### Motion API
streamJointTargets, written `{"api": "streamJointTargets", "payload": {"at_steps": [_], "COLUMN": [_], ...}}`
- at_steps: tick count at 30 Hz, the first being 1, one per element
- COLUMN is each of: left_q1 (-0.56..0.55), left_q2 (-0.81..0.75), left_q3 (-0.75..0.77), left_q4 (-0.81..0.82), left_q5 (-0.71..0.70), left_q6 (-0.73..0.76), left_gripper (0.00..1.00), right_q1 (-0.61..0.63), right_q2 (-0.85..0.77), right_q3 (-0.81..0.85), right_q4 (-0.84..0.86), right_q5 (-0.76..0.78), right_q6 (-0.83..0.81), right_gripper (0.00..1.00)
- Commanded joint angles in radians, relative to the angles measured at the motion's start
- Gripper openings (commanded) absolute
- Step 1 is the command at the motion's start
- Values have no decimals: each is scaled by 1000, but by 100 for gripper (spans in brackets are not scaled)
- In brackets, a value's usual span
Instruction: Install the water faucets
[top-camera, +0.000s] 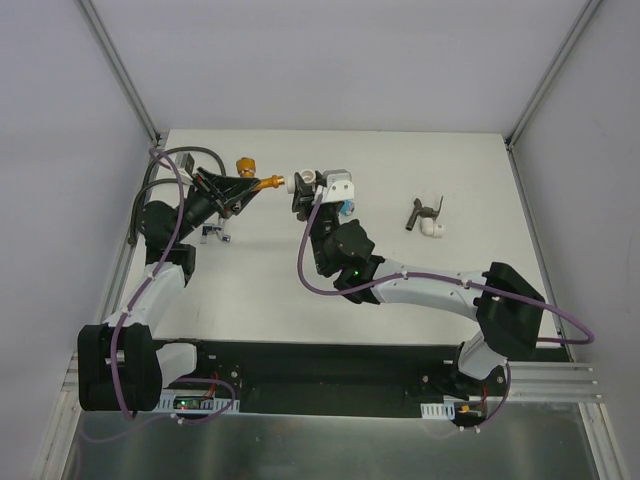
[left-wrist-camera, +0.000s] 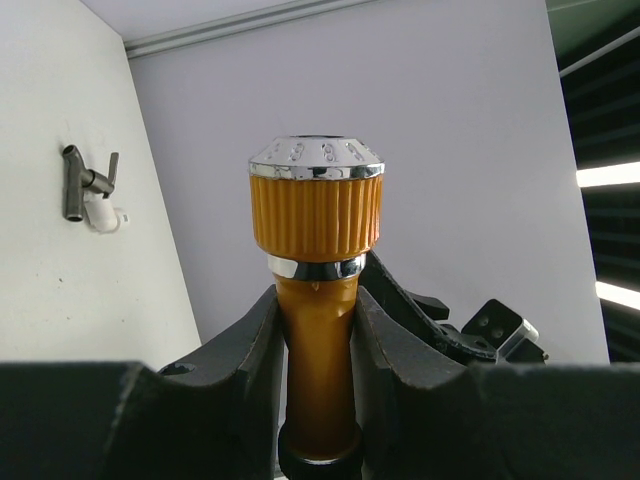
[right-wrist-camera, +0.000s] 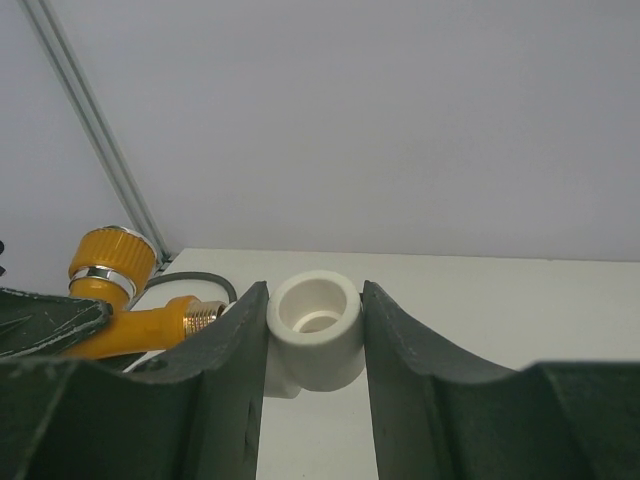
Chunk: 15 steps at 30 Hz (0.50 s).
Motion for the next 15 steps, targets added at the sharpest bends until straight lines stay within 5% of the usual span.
{"api": "streamJointTargets", "payload": {"at_steps": [1, 15], "left_q1": [8, 8], "left_q2": [-32, -20], "left_q3": [11, 36], "left_q4": [94, 94], "left_q5": [18, 51], "left_q6": [-13, -6], "left_gripper": [0, 0], "right_q1": [1, -4], "right_q2": [-3, 16], "right_q3": [57, 86], "right_q4": [31, 20], "right_q5": [-29, -9], "right_q6": [25, 22], "right_gripper": [2, 2]}}
